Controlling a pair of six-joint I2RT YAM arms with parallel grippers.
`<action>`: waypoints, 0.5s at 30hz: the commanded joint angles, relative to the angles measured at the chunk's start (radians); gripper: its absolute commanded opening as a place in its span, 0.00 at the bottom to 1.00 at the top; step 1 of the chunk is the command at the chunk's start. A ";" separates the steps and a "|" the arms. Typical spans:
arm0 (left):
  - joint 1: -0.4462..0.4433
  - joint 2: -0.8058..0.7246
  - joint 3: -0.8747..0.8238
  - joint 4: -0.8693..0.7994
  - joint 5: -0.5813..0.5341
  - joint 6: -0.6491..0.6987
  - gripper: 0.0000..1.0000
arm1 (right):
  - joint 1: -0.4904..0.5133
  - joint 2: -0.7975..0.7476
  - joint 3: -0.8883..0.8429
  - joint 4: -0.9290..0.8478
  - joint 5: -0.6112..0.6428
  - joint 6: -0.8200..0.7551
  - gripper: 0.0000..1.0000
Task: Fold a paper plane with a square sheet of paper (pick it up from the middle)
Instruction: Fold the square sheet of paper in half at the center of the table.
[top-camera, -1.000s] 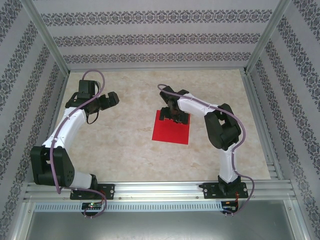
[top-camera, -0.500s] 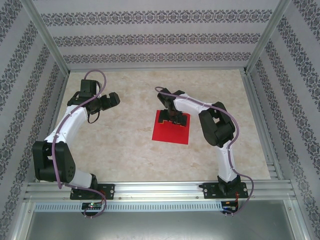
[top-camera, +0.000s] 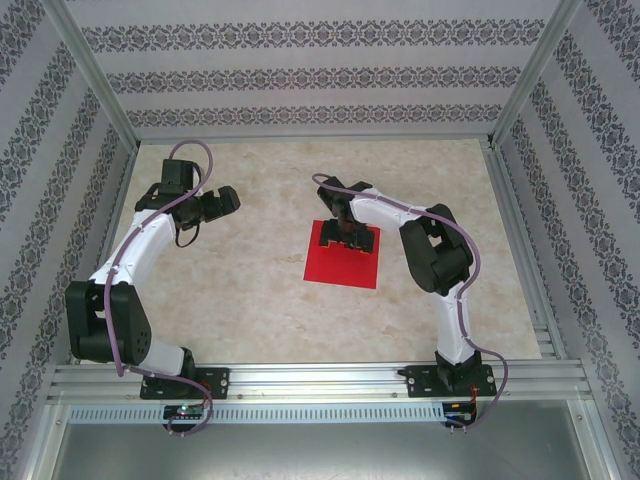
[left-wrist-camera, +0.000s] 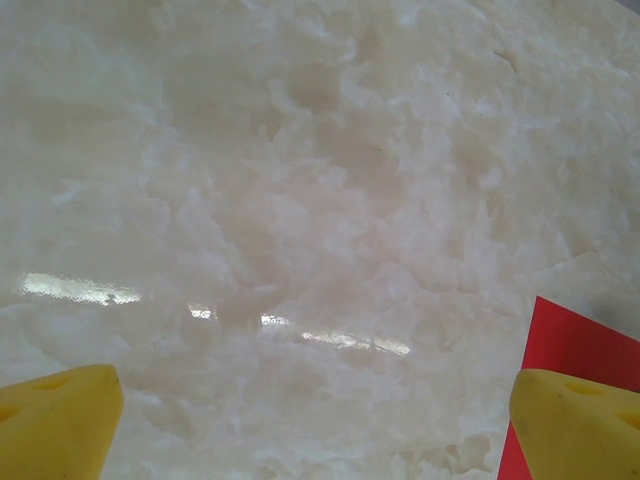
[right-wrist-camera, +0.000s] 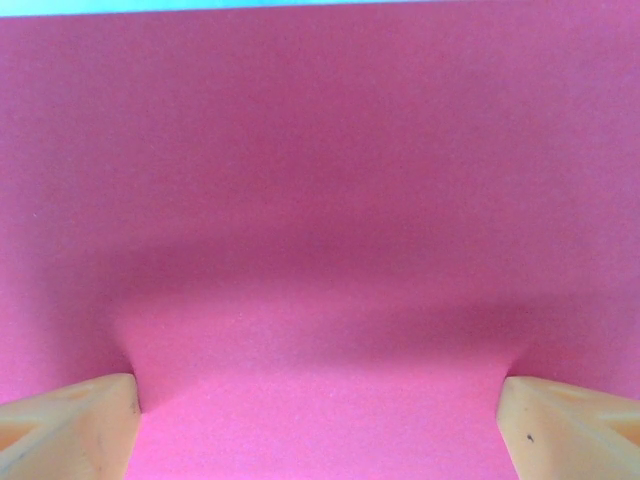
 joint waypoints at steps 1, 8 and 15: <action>-0.007 0.008 0.038 -0.017 0.011 -0.006 1.00 | -0.009 0.120 -0.079 0.002 -0.007 -0.029 0.90; -0.007 0.009 0.038 -0.024 0.010 -0.004 1.00 | -0.011 0.105 -0.072 -0.003 0.013 -0.041 0.87; -0.007 0.010 0.035 -0.026 0.011 -0.004 1.00 | -0.016 0.091 -0.086 0.011 0.005 -0.053 0.83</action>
